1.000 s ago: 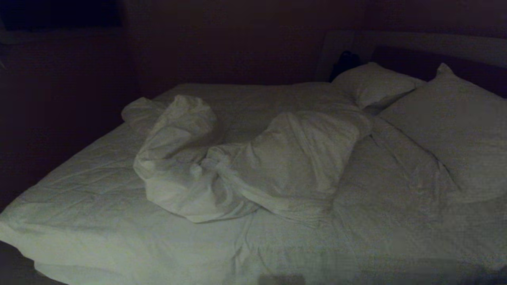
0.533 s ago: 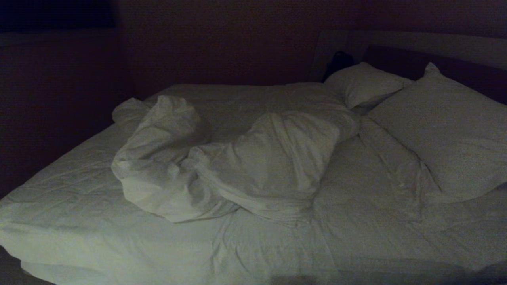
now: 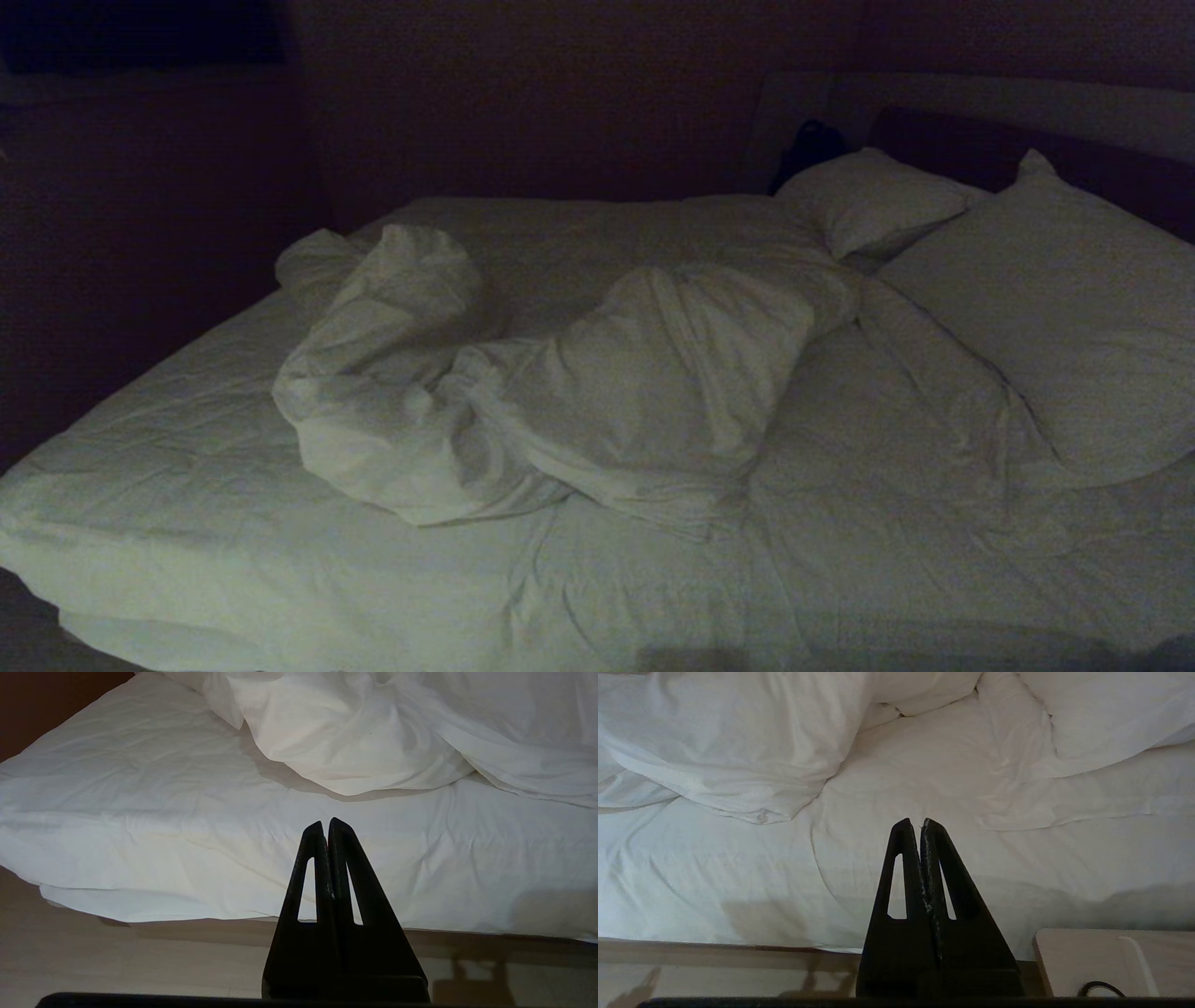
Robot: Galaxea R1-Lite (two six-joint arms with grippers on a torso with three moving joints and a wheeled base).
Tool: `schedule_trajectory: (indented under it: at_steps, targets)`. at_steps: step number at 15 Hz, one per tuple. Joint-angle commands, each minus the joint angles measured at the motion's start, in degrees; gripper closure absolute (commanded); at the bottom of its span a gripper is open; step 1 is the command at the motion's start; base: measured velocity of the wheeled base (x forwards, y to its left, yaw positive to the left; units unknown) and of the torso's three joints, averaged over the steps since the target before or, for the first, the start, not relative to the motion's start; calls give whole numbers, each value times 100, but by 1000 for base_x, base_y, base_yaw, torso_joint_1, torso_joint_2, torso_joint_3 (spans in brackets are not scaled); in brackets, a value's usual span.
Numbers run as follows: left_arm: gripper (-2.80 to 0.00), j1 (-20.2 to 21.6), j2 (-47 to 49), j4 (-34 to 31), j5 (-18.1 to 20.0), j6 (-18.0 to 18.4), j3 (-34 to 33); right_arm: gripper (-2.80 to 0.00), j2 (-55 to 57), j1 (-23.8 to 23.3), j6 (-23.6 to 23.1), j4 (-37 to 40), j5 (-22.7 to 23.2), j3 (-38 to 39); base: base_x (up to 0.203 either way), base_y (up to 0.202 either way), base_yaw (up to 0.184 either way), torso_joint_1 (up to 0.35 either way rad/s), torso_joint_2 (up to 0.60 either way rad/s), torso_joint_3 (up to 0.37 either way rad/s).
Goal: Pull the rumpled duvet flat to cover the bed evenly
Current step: Hold the folded corner of the quilt
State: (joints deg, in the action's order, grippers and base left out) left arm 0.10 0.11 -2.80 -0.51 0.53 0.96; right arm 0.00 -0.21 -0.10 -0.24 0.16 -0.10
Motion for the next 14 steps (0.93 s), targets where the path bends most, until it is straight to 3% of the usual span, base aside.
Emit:
schedule_trajectory:
  at_steps: [1, 8, 14]
  targets:
    - [0, -1, -2, -1, -2, -18, 9, 0, 0, 3, -8, -2, 2, 1, 0, 0, 0, 0, 0, 0]
    - [0, -1, -2, -1, -2, -45, 0, 0, 0, 3, 1, -2, 2, 1, 160, 0, 0, 4, 5, 1]
    - [0, -1, -2, -1, -2, -53, 9, 0, 0, 3, -3, -2, 2, 1, 0, 0, 0, 0, 0, 0]
